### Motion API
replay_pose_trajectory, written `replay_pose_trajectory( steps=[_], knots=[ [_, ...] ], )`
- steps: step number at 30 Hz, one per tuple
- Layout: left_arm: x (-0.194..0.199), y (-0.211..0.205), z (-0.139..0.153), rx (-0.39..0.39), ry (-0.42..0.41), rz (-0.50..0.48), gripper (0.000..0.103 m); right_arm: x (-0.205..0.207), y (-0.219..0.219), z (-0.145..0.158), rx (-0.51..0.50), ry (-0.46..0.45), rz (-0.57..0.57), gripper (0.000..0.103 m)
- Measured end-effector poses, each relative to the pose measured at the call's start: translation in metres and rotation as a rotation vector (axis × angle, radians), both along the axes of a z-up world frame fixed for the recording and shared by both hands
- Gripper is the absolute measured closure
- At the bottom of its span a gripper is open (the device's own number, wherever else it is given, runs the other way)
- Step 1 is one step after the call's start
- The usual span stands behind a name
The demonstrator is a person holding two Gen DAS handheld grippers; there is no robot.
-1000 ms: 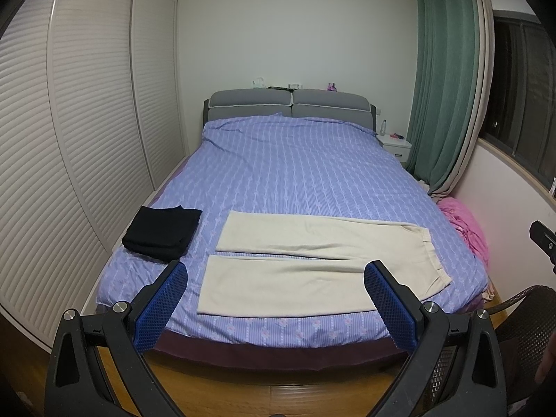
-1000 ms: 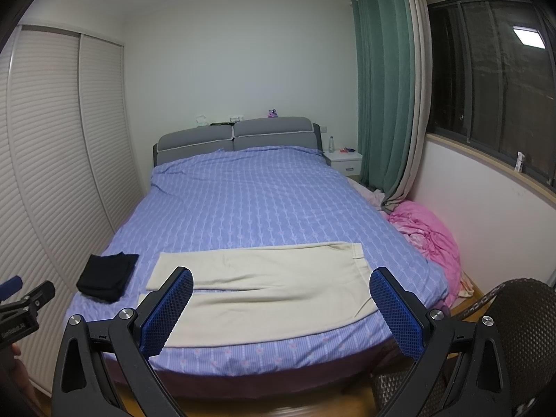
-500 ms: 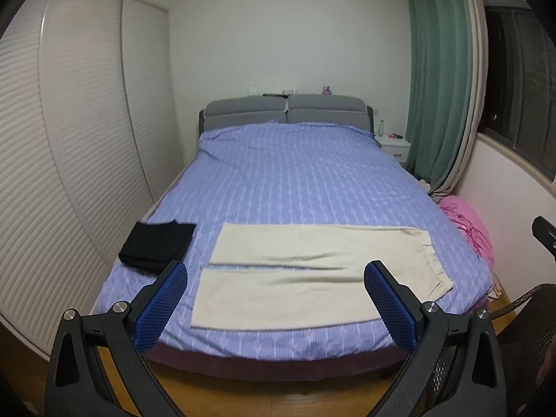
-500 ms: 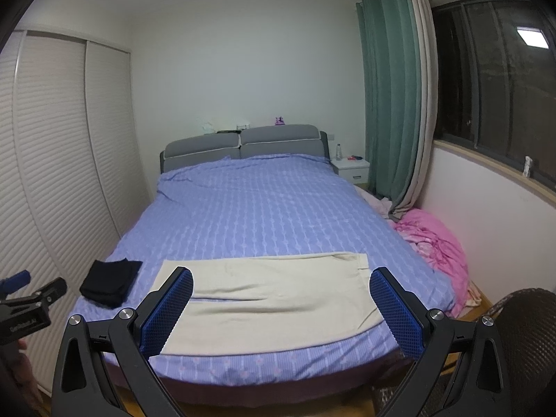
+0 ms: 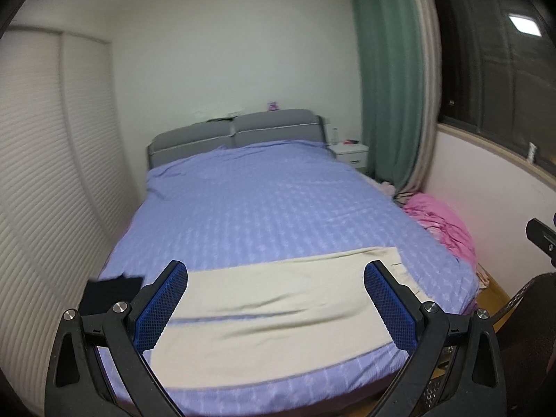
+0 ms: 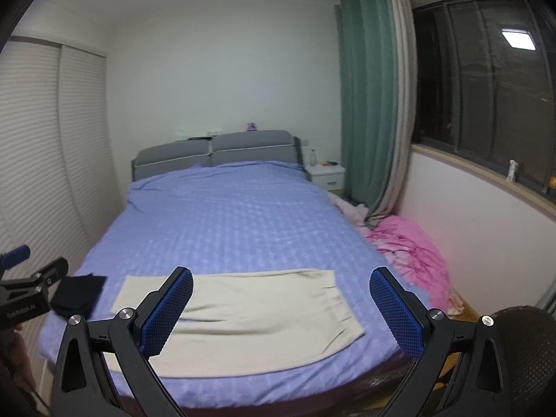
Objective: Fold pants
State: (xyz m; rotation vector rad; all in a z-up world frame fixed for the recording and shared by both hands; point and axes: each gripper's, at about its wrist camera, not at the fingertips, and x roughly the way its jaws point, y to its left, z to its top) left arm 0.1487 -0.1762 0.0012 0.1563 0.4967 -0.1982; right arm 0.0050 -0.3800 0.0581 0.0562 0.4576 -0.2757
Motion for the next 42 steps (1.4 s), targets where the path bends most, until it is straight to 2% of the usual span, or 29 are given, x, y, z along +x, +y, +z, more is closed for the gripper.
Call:
replay_pose_trajectory(
  steps=[7,12,16,20,24,26,27,29,32,36,42],
  knots=[
    [0.095,-0.075,-0.022,0.012,0.019,-0.155,0.000,0.064,-0.056,-0.013,-0.025,0.048,-0.056,0.000],
    [0.178,-0.126,-0.057,0.033,0.060,-0.261,0.000,0.145,-0.095,-0.038,-0.083,0.138,-0.066,0.000],
    [0.250,-0.174,-0.100,0.096,0.061,-0.343,0.000,0.213,-0.120,-0.069,-0.085,0.200,-0.011,0.000],
    [0.308,-0.210,-0.148,0.119,0.092,-0.418,0.000,0.287,-0.145,-0.116,-0.142,0.271,0.071,0.001],
    [0.367,-0.241,-0.213,0.172,0.129,-0.504,0.003,0.351,-0.169,-0.176,-0.158,0.351,0.166,0.002],
    [0.388,-0.251,-0.242,0.212,0.160,-0.547,0.013,0.376,-0.178,-0.203,-0.170,0.393,0.205,0.011],
    [0.394,-0.254,-0.254,0.224,0.171,-0.564,0.015,0.394,-0.183,-0.220,-0.172,0.426,0.237,0.015],
    [0.409,-0.263,-0.280,0.254,0.191,-0.612,0.018,0.423,-0.193,-0.254,-0.176,0.496,0.292,0.029],
    [0.426,-0.274,-0.313,0.278,0.198,-0.676,0.020,0.456,-0.202,-0.295,-0.167,0.555,0.359,0.032],
    [0.450,-0.283,-0.348,0.294,0.288,-0.757,0.022,0.495,-0.218,-0.345,-0.150,0.631,0.429,0.037],
    [0.488,-0.305,-0.391,0.302,0.471,-0.871,0.029,0.546,-0.230,-0.390,-0.128,0.775,0.609,0.041]
  ],
)
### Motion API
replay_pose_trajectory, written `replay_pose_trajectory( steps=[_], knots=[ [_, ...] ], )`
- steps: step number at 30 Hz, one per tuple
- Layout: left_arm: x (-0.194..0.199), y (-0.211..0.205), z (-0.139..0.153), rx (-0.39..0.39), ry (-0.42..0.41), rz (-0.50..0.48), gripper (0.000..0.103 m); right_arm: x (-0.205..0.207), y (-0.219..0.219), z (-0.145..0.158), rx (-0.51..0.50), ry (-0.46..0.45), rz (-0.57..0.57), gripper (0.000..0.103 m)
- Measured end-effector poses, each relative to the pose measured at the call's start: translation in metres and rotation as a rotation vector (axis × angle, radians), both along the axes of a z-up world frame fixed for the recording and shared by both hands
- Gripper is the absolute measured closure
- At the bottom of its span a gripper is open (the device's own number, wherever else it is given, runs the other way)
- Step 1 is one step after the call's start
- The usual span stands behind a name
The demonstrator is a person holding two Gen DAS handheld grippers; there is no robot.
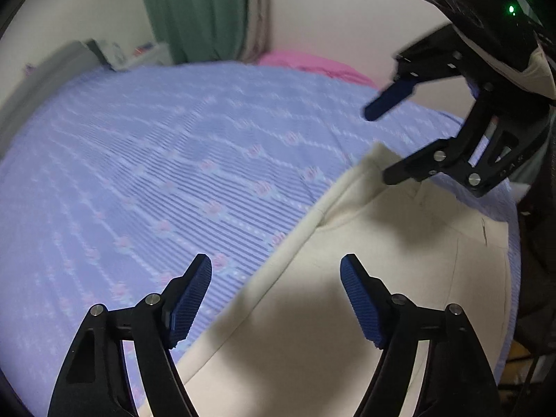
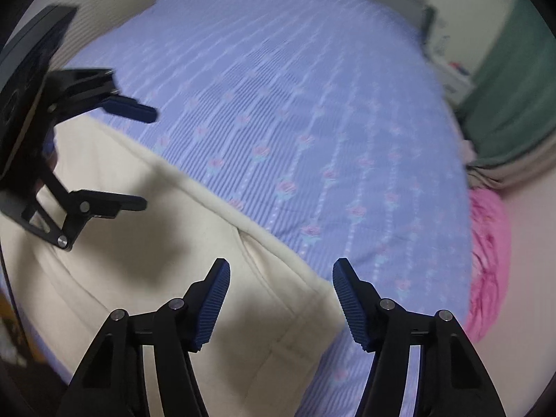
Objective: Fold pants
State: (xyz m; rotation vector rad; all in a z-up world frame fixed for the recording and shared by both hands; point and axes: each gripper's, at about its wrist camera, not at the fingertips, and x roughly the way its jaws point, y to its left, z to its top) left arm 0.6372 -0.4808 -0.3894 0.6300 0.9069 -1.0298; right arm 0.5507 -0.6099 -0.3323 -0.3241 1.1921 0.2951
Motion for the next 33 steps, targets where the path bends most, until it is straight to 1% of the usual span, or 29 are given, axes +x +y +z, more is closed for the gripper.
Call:
replay_pose_trajectory(
  steps=[2,3,4,5,7,10,12,14,15,16,17,18,20,22,26,29,31,33],
  knots=[
    [0.008,-0.007,-0.012,0.027,0.034,-0.024,0.037,0.011,0.001,-0.011,0.000,0.031,0.046,0.043],
    [0.013,-0.009,-0.019,0.042,0.063,-0.032,0.038,0.017,0.002,-0.018,-0.005,0.052,0.071,0.043],
    [0.017,-0.009,-0.023,0.048,0.081,-0.034,0.042,0.022,0.006,-0.024,-0.011,0.067,0.091,0.045],
    [0.023,-0.010,-0.031,0.060,0.103,-0.032,0.050,0.027,0.008,-0.030,-0.020,0.083,0.110,0.047],
    [0.031,-0.010,-0.042,0.081,0.139,-0.031,0.058,0.036,0.011,-0.043,-0.034,0.118,0.144,0.049],
    [0.036,-0.006,-0.057,0.108,0.173,-0.049,0.058,0.045,0.011,-0.063,-0.037,0.185,0.175,0.052],
    [0.033,-0.003,-0.064,0.123,0.179,-0.067,0.061,0.049,0.011,-0.075,-0.051,0.234,0.197,0.059],
    [0.033,0.000,-0.072,0.138,0.183,-0.072,0.072,0.051,0.010,-0.083,-0.065,0.260,0.206,0.071],
    [0.034,0.002,-0.075,0.140,0.190,-0.070,0.074,0.051,0.010,-0.086,-0.069,0.271,0.208,0.075],
    [0.035,0.005,-0.078,0.135,0.195,-0.063,0.079,0.051,0.010,-0.090,-0.074,0.285,0.215,0.079],
    [0.035,0.007,-0.079,0.134,0.197,-0.055,0.088,0.050,0.011,-0.092,-0.076,0.290,0.222,0.087],
    [0.037,0.008,-0.081,0.133,0.205,-0.050,0.090,0.049,0.011,-0.093,-0.075,0.294,0.228,0.089],
    [0.035,0.015,-0.075,0.107,0.225,-0.039,0.094,0.044,0.014,-0.091,-0.083,0.270,0.246,0.094],
    [0.032,0.020,-0.068,0.093,0.215,-0.034,0.094,0.037,0.016,-0.082,-0.078,0.244,0.254,0.096],
    [0.013,0.032,-0.042,0.071,0.155,-0.027,0.094,0.016,0.020,-0.054,-0.093,0.162,0.280,0.097],
    [-0.008,0.039,-0.018,0.055,0.106,-0.011,0.094,-0.005,0.028,-0.030,-0.136,0.077,0.317,0.097],
    [-0.022,0.042,-0.004,0.045,0.087,-0.009,0.094,-0.018,0.030,-0.012,-0.186,0.014,0.348,0.097],
    [-0.044,0.051,0.015,0.028,0.084,-0.007,0.094,-0.034,0.036,-0.002,-0.210,-0.029,0.366,0.097]
  ],
)
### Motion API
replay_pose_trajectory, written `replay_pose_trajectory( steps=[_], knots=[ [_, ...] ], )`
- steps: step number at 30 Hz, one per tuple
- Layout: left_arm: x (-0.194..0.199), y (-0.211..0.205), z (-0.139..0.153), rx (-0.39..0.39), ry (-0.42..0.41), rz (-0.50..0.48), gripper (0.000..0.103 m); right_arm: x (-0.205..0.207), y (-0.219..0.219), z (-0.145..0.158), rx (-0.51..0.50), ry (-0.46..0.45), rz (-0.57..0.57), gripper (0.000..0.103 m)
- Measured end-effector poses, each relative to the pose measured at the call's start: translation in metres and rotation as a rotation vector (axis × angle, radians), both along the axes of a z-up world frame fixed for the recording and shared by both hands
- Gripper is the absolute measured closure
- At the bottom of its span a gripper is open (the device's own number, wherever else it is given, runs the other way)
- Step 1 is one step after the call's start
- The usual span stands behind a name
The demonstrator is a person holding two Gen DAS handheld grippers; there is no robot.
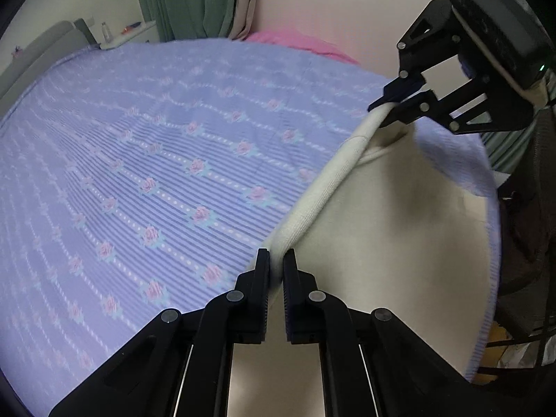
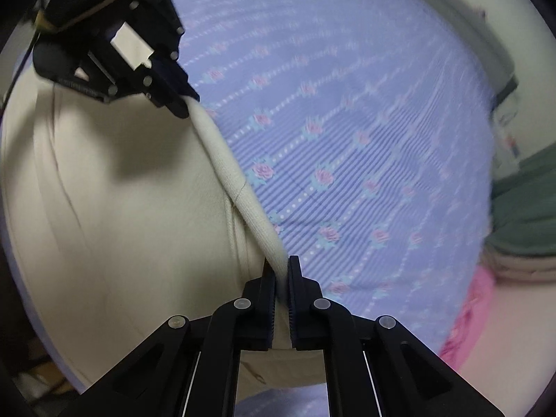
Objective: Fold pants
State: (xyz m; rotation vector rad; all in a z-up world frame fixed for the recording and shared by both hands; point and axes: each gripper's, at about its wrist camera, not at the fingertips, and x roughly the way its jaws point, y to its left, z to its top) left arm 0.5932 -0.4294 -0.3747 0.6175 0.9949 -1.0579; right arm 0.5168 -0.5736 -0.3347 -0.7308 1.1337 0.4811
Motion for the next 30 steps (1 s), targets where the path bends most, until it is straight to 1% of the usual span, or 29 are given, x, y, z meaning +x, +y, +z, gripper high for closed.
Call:
replay_pose_trajectory(
  steps=[3,6,7,9,13,15,16,18,21,24,26,30],
  knots=[
    [-0.027,0.004,0.017,-0.012,-0.012,-0.006,0.094,-0.036,0.008,0.019,-0.015,-0.069,0.033,0.097],
    [-0.071,0.015,0.034,-0.018,-0.007,-0.009,0.094,-0.068,0.015,0.037,-0.021,-0.123,0.062,0.097],
    [-0.081,0.016,0.035,-0.019,-0.003,-0.010,0.094,-0.078,0.020,0.038,-0.023,-0.133,0.071,0.097],
    [-0.114,0.021,0.039,-0.016,0.003,-0.023,0.094,-0.106,0.026,0.044,-0.029,-0.150,0.099,0.097],
    [-0.168,0.022,0.035,0.000,0.015,-0.034,0.094,-0.153,0.031,0.041,-0.061,-0.158,0.133,0.097],
    [-0.198,0.018,0.026,0.000,0.030,-0.032,0.094,-0.176,0.031,0.033,-0.076,-0.159,0.130,0.097],
    [-0.205,0.016,0.021,0.003,0.032,-0.037,0.094,-0.183,0.031,0.030,-0.082,-0.157,0.128,0.097],
    [-0.236,0.006,0.005,0.020,0.036,-0.078,0.094,-0.203,0.027,0.013,-0.103,-0.139,0.119,0.097],
    [-0.269,-0.008,-0.016,0.045,0.047,-0.124,0.094,-0.230,0.018,-0.011,-0.130,-0.098,0.106,0.097],
    [-0.293,-0.018,-0.038,0.077,0.047,-0.157,0.094,-0.247,0.009,-0.032,-0.135,-0.062,0.083,0.097],
    [-0.301,-0.019,-0.049,0.094,0.047,-0.171,0.094,-0.254,0.007,-0.041,-0.126,-0.047,0.063,0.097],
    [-0.315,-0.018,-0.064,0.102,0.044,-0.199,0.094,-0.261,0.006,-0.057,-0.104,-0.024,0.012,0.097]
  ],
)
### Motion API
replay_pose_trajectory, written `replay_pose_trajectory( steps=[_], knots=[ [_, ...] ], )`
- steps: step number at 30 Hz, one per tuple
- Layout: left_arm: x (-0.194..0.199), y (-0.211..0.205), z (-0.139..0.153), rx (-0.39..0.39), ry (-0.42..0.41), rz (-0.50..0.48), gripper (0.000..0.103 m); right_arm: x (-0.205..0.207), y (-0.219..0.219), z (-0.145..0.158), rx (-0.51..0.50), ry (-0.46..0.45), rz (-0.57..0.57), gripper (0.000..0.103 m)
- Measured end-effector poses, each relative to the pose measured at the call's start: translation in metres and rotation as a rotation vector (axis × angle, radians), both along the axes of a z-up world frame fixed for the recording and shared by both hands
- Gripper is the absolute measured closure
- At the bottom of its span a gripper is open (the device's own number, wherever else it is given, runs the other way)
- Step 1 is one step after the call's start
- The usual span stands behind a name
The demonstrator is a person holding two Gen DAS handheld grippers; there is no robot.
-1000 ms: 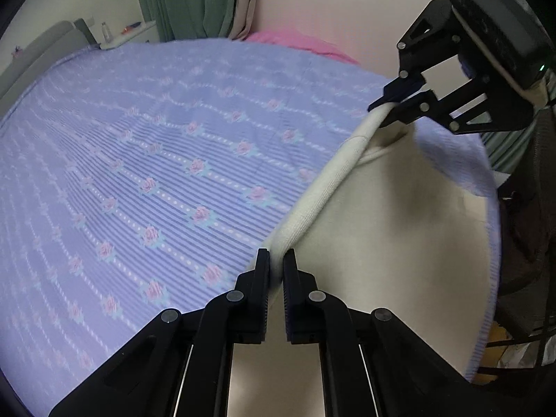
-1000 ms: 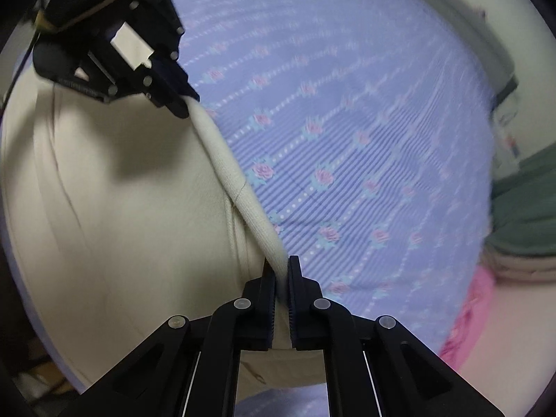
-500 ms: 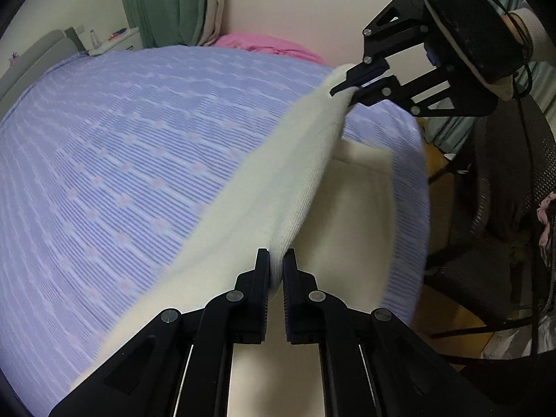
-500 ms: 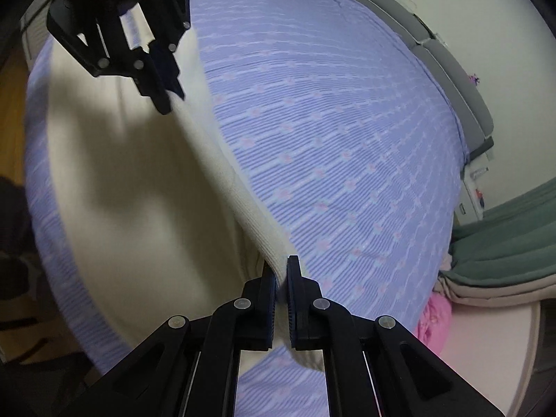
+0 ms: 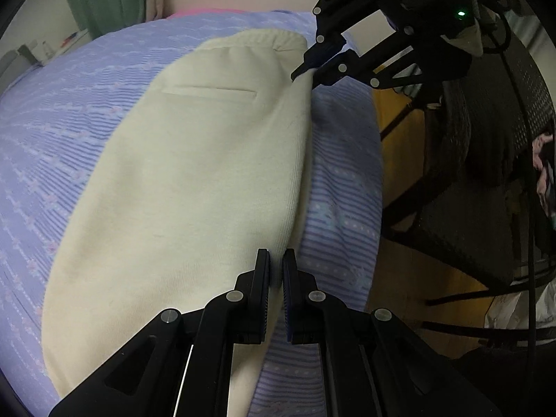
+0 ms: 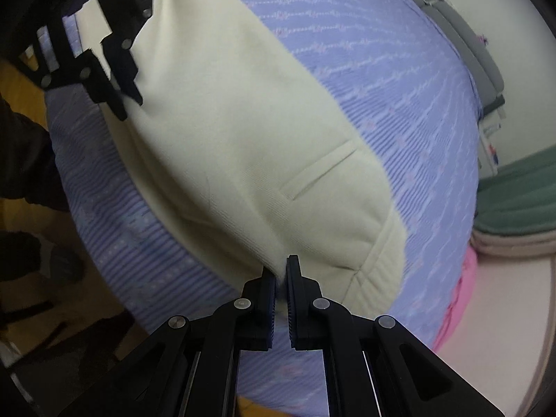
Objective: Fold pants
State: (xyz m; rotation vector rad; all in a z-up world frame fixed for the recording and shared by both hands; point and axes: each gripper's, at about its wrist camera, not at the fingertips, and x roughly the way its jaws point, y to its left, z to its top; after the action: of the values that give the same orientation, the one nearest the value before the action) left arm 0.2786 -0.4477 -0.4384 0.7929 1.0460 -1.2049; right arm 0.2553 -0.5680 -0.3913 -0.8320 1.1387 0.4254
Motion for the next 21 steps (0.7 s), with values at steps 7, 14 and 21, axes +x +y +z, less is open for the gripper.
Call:
replay_pose_trajectory(
  steps=[7,14,21],
  knots=[
    [-0.012,-0.011,-0.020,0.037,-0.010,-0.021,0.094,-0.003,-0.006,-0.029,0.007,0.005,-0.057,0.097],
    [-0.018,-0.010,-0.033,0.020,-0.075,-0.013,0.094,0.003,-0.006,-0.054,-0.043,-0.047,-0.063,0.097],
    [-0.019,-0.015,-0.037,0.009,-0.041,0.037,0.093,0.006,-0.009,-0.057,-0.040,-0.044,-0.100,0.098]
  ],
)
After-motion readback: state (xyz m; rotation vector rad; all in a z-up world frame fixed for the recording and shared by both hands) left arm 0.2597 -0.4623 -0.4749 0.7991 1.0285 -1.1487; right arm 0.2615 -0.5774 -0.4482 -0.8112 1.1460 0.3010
